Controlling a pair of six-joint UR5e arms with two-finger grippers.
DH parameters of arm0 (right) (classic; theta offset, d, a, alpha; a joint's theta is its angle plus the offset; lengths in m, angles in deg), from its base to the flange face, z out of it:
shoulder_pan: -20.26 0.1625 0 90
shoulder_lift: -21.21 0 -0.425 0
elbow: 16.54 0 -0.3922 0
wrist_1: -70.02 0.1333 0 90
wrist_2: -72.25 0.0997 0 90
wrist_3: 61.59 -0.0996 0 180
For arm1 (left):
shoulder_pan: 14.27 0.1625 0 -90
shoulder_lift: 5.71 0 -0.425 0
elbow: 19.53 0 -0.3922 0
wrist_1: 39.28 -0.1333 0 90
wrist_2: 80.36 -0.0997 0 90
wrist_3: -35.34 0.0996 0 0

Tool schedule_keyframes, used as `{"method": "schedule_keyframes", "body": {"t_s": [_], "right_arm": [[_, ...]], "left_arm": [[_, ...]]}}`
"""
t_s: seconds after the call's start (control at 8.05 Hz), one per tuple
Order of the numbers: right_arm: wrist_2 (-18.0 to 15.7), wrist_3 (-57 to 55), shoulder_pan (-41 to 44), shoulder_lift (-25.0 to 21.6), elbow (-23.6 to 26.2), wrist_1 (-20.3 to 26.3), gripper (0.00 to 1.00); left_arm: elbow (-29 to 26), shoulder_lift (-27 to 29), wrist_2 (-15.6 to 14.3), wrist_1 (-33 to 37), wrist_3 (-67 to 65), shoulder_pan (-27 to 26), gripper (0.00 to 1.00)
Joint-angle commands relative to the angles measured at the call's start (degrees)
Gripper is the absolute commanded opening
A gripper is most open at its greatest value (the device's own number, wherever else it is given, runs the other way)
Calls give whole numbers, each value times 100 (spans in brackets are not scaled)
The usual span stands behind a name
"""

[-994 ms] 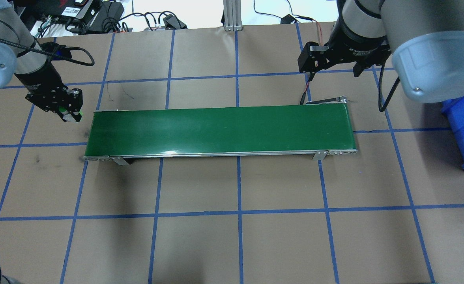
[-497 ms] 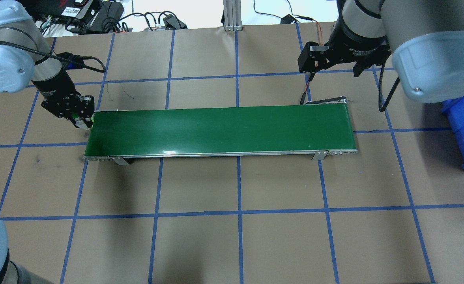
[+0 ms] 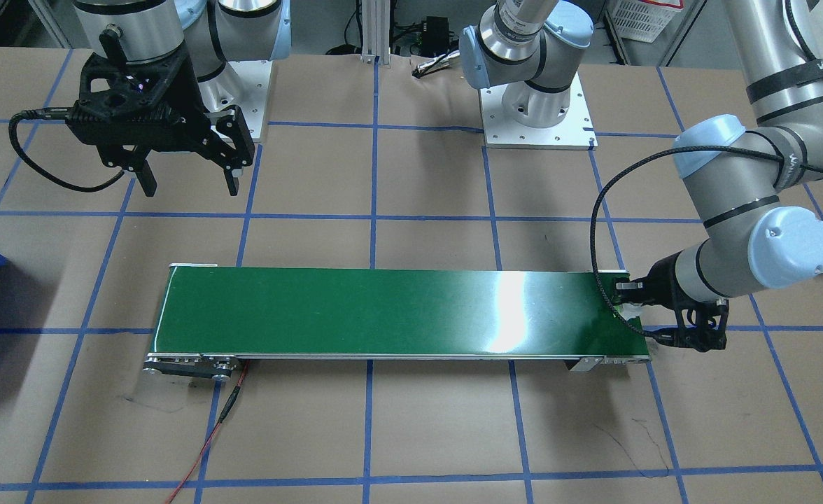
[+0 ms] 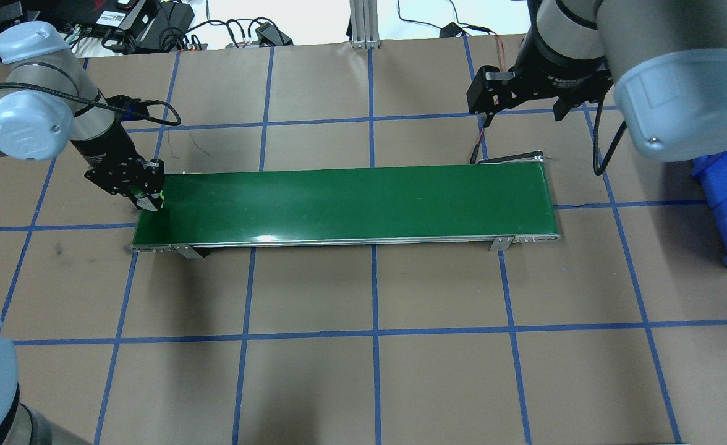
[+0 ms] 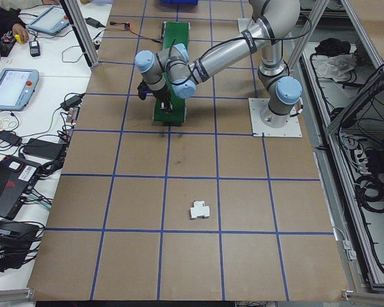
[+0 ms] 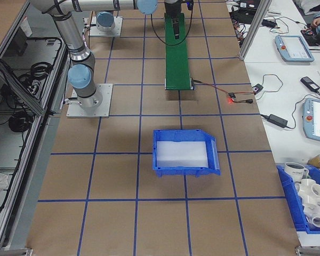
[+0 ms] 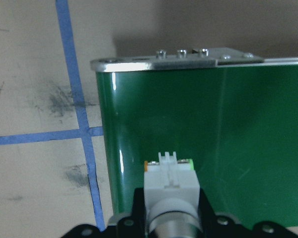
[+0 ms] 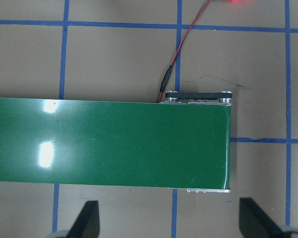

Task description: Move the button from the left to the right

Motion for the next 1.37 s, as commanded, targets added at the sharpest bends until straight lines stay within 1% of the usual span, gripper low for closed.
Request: {"method": "schedule_keyframes", "body": {"t_s": [0.0, 0.12, 0.37, 0.5, 0.62, 0.75, 0.87, 0.99, 1.12, 1.24], "right_arm": [[-2, 9, 0, 9, 9, 0, 100], [-2, 9, 0, 0, 9, 0, 100], [-2, 9, 0, 0, 9, 0, 100], [6, 9, 0, 0, 9, 0, 100], [-2, 9, 0, 0, 9, 0, 100], [-2, 9, 0, 0, 9, 0, 100], [-2, 9, 0, 0, 9, 0, 100], [-2, 9, 0, 0, 9, 0, 100], [-2, 26, 0, 0, 9, 0, 100], [6, 26, 0, 0, 9, 0, 100]], "left_arm": [[44, 129, 18, -127, -36, -8, 0], [44, 130, 9, -119, -45, 0, 14], [27, 25, 44, -66, -560, -52, 100], [-8, -106, 227, 56, -729, -122, 100], [-17, -273, 281, 336, -1087, -262, 100], [-26, -527, 281, 756, -1595, -446, 100], [-182, -851, 290, 1361, -1888, -535, 100], [-532, -1037, 290, 1871, -1934, -544, 100], [-979, -1074, 247, 2024, -1908, -536, 100], [-1358, -1118, 116, 2087, -1899, -536, 100]]}}
